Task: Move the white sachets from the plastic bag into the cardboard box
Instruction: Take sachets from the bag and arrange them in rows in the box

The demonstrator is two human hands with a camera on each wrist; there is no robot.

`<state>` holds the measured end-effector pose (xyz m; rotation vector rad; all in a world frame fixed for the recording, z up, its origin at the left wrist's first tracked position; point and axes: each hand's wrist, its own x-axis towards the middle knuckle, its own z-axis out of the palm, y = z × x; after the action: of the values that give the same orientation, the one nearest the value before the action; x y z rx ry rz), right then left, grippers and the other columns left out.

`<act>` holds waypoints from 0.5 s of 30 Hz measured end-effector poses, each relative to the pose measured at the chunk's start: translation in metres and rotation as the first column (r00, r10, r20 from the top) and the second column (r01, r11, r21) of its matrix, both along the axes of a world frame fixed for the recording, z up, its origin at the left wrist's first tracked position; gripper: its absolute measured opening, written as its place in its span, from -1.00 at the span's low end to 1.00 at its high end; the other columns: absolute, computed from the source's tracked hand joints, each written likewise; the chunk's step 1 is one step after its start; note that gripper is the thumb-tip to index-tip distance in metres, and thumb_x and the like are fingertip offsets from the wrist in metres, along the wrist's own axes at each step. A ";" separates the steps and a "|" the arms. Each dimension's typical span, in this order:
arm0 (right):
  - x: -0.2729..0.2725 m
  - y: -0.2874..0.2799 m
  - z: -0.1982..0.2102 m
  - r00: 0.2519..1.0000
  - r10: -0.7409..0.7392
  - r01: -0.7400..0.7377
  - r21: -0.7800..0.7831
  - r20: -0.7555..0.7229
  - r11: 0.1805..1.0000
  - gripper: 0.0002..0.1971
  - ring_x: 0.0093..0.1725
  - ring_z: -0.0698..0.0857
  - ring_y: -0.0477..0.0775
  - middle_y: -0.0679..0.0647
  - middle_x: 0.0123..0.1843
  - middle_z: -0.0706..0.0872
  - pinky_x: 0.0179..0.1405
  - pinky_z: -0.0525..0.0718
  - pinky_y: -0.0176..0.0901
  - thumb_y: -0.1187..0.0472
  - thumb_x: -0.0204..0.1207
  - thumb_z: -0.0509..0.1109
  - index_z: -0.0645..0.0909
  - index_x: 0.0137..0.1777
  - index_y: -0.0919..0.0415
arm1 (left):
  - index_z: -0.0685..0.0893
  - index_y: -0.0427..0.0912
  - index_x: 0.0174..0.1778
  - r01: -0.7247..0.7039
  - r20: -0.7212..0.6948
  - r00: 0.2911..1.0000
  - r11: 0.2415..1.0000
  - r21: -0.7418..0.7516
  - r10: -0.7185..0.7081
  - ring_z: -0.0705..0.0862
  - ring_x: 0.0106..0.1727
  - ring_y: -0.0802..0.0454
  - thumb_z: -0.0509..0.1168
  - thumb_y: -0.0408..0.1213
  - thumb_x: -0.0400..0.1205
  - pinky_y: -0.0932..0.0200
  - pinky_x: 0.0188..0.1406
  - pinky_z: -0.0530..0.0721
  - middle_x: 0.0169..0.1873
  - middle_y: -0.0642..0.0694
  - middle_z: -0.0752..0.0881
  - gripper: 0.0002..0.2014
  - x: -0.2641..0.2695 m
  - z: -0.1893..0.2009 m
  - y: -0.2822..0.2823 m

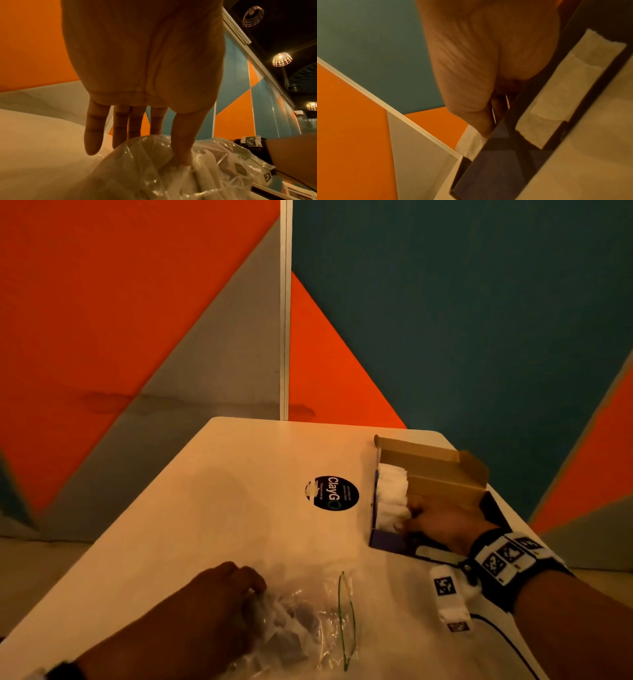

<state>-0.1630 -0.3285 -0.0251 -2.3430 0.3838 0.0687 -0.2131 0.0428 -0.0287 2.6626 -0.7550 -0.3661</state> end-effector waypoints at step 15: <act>0.012 -0.003 -0.016 0.992 -0.095 0.103 -0.099 0.079 0.990 -0.71 -0.15 0.72 0.01 0.02 -0.13 0.76 -0.21 0.64 -0.16 0.04 0.35 0.62 0.63 -0.03 0.07 | 0.50 0.52 -0.06 -0.061 -0.110 0.992 0.998 -0.008 0.060 0.61 0.09 0.31 0.32 0.15 0.34 0.24 0.25 0.60 0.09 0.31 0.54 -0.73 -0.001 0.009 -0.009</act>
<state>-0.1513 -0.3311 -0.0410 -2.4154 0.4763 -0.0872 -0.2145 0.0341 -0.0193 2.6238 -0.6395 -0.4858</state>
